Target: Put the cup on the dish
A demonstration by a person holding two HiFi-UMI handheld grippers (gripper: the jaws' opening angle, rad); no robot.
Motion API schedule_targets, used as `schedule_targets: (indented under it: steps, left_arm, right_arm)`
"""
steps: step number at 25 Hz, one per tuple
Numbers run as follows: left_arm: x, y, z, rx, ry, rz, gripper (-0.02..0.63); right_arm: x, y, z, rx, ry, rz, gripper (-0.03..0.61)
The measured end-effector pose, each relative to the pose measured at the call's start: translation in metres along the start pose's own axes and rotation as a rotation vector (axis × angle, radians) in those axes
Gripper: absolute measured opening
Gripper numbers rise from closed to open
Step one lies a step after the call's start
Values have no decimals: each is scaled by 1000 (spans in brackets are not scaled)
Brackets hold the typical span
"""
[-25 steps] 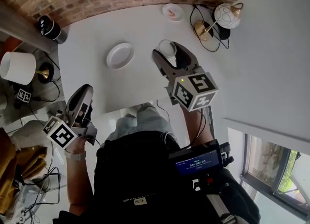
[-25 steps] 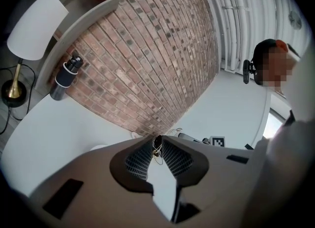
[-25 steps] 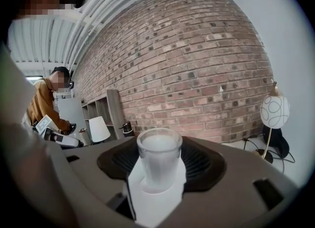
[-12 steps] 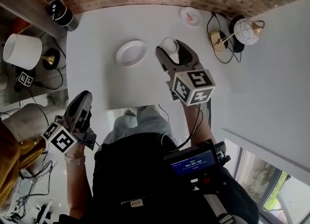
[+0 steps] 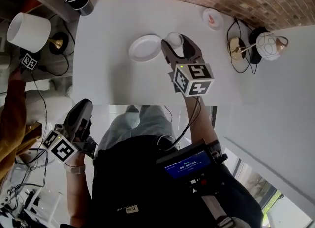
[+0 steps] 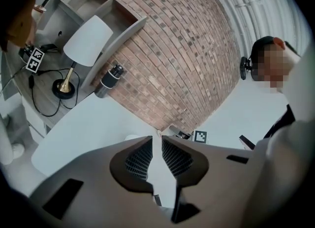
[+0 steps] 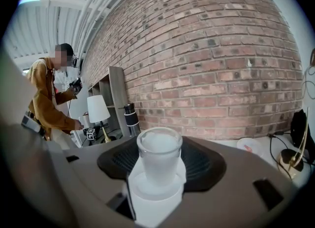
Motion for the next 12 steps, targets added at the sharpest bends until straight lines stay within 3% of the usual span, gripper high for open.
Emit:
schedule_targets:
  steps: [12]
  left_arm:
    - [-30,-37,8,139,-46,-8,61]
  right_arm:
    - [-57,60,2,33,3,60,262]
Point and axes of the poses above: the fingertips, and each gripper's own axes: y forward along the fingers, z to its left, x out of its top, the point moved 10 cm from there along -y, backward along the fingers, and after that the axes turned 5 degrees about -z, right-handed, at the moved point
